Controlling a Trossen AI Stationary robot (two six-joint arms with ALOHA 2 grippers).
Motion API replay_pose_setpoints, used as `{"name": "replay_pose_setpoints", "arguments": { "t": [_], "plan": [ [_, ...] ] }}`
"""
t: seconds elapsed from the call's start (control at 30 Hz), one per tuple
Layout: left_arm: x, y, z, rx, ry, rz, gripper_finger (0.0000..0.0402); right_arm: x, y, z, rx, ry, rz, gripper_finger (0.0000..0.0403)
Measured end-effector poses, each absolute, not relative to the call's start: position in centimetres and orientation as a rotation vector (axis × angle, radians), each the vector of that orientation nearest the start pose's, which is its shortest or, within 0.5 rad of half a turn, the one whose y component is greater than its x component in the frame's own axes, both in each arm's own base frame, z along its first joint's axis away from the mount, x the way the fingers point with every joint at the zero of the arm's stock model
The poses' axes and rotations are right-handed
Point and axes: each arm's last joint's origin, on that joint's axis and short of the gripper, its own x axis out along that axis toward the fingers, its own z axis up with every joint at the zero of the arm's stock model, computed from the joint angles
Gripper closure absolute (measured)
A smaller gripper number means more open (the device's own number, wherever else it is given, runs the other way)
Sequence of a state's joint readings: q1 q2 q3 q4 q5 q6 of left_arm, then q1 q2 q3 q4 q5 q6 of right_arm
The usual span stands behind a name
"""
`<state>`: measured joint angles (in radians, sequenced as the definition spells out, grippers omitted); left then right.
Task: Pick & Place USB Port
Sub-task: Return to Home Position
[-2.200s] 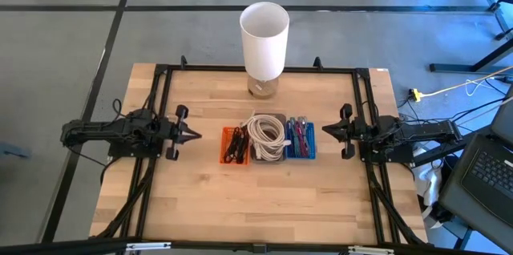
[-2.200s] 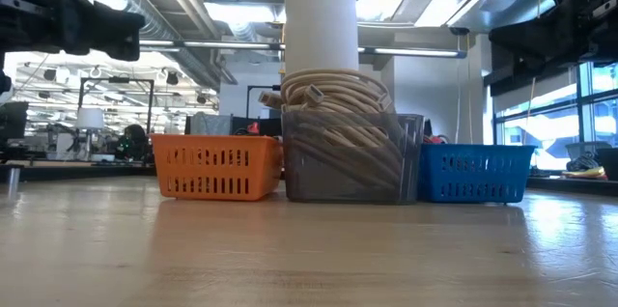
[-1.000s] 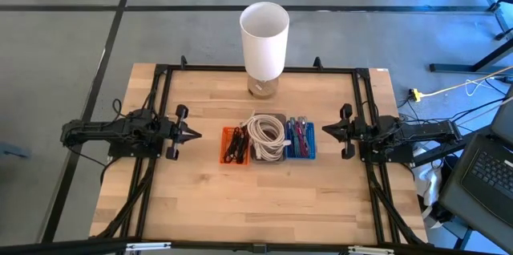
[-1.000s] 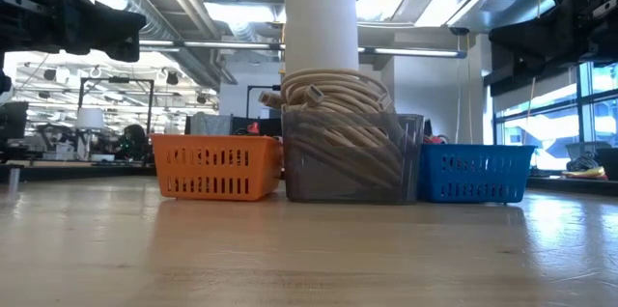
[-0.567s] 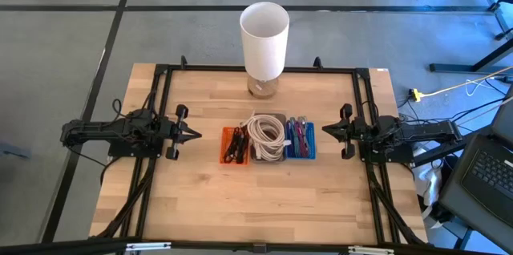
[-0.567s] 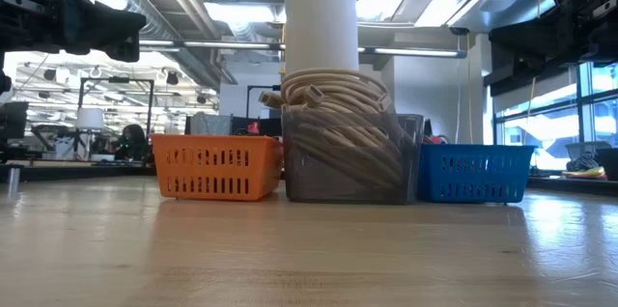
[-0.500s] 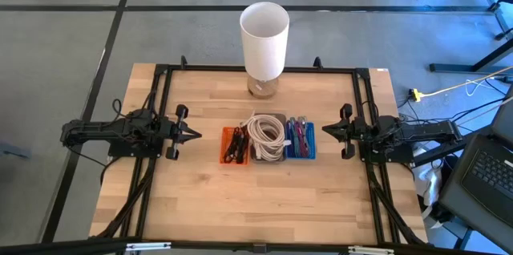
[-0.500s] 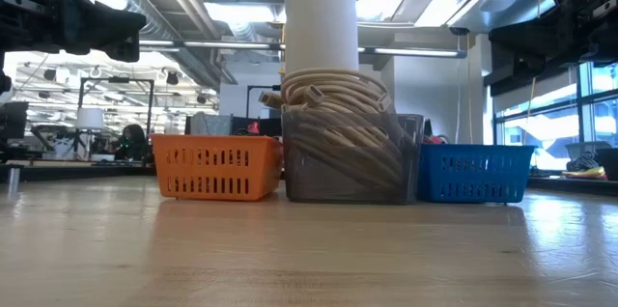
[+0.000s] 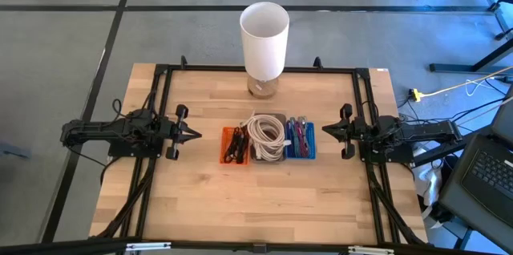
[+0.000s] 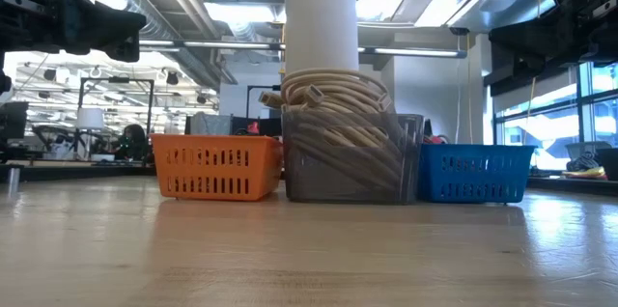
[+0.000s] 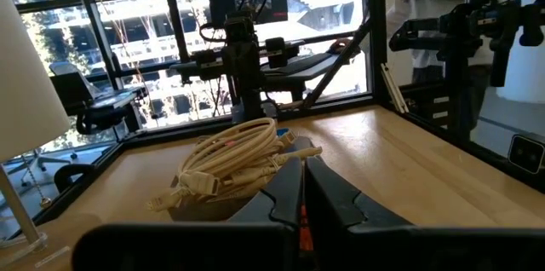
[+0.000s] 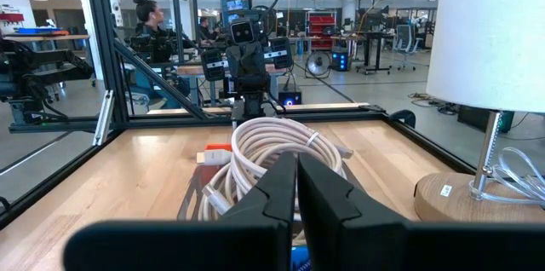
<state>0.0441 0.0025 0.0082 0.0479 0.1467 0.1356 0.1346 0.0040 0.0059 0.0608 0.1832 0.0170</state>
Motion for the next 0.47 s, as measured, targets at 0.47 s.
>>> {"name": "replay_pose_setpoints", "arguments": {
  "t": [0.47],
  "plan": [
    [9.7,0.0,17.07,0.14,-0.06,-0.099,0.0395,9.67,0.78,17.11,0.027,-0.062,-0.048,0.0383]
  ]
}}
